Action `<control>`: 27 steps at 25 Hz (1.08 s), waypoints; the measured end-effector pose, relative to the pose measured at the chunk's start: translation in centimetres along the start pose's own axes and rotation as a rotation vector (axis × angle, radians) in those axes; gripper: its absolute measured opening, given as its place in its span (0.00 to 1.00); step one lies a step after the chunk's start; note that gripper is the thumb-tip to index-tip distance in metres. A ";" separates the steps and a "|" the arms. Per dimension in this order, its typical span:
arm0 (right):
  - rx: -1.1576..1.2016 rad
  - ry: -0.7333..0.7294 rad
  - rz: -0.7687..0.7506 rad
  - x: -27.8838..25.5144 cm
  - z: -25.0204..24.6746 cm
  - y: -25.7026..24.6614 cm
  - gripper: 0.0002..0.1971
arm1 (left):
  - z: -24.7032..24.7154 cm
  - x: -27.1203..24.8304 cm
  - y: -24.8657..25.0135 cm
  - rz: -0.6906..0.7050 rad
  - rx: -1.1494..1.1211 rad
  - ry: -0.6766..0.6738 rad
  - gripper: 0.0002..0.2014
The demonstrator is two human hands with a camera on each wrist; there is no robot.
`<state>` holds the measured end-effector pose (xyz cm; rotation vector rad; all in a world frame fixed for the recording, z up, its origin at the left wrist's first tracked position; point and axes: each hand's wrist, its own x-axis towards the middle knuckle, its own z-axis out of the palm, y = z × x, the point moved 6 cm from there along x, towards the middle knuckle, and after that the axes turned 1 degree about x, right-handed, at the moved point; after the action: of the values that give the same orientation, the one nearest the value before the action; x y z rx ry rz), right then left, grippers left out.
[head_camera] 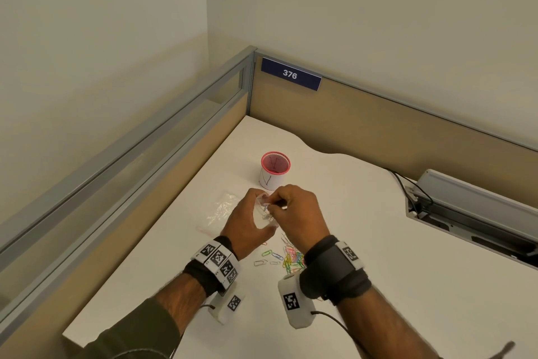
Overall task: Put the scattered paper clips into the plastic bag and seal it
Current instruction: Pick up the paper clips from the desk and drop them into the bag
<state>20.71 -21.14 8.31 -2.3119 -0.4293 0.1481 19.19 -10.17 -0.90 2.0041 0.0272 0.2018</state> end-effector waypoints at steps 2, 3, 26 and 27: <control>-0.089 -0.055 -0.029 -0.1 0.6 -0.5 0.07 | -0.1 0.1 -0.1 -0.015 -0.023 0.009 0.26; -0.104 -0.054 -0.044 -0.1 0.5 -0.7 0.07 | -0.2 0.1 0.0 -0.019 -0.021 0.011 0.26; -0.509 -0.217 0.387 0.2 3.3 22.1 0.17 | -7.1 -4.3 -1.0 -0.039 -0.056 0.174 0.26; -0.496 -0.208 0.387 1.3 2.7 22.1 0.19 | -7.0 -4.1 -0.9 -0.033 -0.051 0.167 0.26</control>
<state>27.03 -33.23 -9.34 -2.8646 -0.1182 0.5261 14.08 -3.92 0.66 1.9298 0.1600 0.3444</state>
